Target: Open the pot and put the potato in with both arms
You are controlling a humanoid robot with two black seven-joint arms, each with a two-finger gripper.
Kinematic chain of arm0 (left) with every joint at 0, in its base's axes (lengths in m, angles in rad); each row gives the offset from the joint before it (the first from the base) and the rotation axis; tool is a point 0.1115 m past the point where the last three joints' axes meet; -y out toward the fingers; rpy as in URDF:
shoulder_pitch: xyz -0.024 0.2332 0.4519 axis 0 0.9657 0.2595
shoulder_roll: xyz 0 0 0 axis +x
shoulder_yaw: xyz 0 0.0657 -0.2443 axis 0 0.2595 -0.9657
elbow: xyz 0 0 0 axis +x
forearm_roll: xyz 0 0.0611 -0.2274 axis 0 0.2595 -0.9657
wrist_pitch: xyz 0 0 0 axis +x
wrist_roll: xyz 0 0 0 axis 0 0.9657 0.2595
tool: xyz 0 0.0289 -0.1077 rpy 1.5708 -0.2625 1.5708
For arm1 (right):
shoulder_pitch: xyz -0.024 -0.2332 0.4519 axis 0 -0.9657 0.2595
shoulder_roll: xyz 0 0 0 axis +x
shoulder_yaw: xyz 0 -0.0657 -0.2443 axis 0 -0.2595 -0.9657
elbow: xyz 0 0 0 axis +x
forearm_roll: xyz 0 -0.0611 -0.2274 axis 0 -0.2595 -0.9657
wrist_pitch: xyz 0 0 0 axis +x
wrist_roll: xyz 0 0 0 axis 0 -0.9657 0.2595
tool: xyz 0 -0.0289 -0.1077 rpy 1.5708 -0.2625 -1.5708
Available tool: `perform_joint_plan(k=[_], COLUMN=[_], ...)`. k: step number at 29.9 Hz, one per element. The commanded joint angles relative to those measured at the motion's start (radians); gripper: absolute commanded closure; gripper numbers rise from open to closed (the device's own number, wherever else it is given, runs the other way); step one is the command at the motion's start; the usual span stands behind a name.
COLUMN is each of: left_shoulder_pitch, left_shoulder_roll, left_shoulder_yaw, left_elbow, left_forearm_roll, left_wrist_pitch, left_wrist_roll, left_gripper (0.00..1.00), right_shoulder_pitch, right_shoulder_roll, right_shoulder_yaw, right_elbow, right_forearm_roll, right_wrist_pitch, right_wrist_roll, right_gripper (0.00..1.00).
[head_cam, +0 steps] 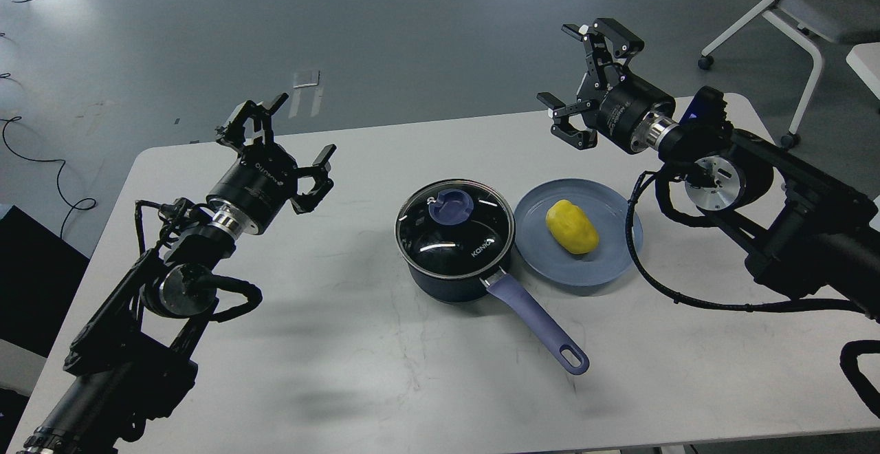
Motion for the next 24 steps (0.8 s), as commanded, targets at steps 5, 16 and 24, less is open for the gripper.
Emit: perform_joint_plan(k=[5, 16, 24], left_shoulder_pitch=[0.0, -0.055, -0.063], left_shoulder_roll=[0.001, -0.028, -0.031], left_shoulder_yaw=[-0.019, -0.008, -0.017], left_elbow=[-0.001, 0.039, 0.055], left_forearm_roll=[-0.006, -0.003, -0.008], left_wrist_pitch=[0.004, 0.015, 0.003], left_wrist_roll=[0.02, 0.051, 0.047], left_gripper=[0.02, 0.02, 0.02], right_shoulder_pitch=[0.002, 0.007, 0.023], right_shoulder_roll=[-0.001, -0.002, 0.021], right_shoulder_yaw=[-0.002, 0.015, 0.018], right_elbow=[-0.01, -0.023, -0.043], right_forearm_roll=[0.0, 0.0, 0.0], right_wrist_pitch=[0.0, 0.0, 0.0], right_wrist_roll=[-0.002, -0.005, -0.007], right_gripper=[0.0, 0.0, 0.0])
